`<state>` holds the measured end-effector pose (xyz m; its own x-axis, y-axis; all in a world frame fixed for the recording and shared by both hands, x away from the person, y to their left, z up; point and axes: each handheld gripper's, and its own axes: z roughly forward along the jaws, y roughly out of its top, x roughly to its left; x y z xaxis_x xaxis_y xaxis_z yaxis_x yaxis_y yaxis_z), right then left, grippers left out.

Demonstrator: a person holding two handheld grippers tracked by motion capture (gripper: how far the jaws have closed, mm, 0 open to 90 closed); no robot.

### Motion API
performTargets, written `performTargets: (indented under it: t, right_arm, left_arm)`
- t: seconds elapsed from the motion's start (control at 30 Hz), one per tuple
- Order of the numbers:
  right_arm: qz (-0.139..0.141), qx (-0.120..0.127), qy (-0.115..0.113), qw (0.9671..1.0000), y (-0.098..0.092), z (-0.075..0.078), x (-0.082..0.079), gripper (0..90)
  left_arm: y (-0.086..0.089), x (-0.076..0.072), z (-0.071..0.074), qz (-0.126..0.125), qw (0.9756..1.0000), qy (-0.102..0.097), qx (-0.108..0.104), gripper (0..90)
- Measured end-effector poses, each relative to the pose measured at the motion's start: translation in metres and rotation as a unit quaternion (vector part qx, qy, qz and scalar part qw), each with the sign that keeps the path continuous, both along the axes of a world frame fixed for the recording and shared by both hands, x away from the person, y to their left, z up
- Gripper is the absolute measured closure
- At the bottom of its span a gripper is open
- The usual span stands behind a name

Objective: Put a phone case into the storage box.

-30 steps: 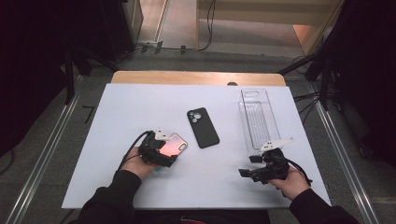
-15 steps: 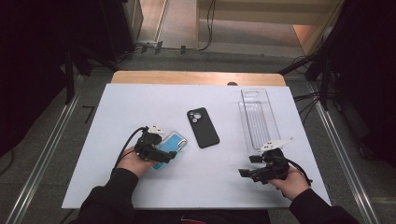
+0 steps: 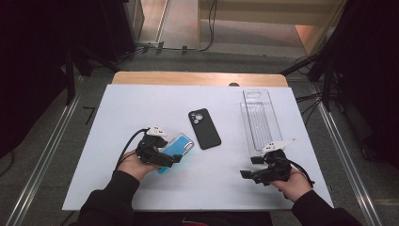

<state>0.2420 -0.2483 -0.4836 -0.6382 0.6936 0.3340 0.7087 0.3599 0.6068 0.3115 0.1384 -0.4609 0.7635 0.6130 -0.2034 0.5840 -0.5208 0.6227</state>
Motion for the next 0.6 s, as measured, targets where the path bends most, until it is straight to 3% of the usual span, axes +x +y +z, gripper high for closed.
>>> performTargets:
  t: [0.27,0.6]
  right_arm:
    - [-0.004,0.015,0.003,0.9999,0.009,0.006,0.0,19.4]
    - [-0.003,0.028,-0.009,0.9996,0.028,0.024,0.001,19.2]
  left_arm:
    - [-0.009,-0.007,0.004,-0.004,0.9996,0.005,-0.027,17.1]
    - [-0.023,-0.018,0.011,0.009,0.9976,-0.013,-0.068,17.1]
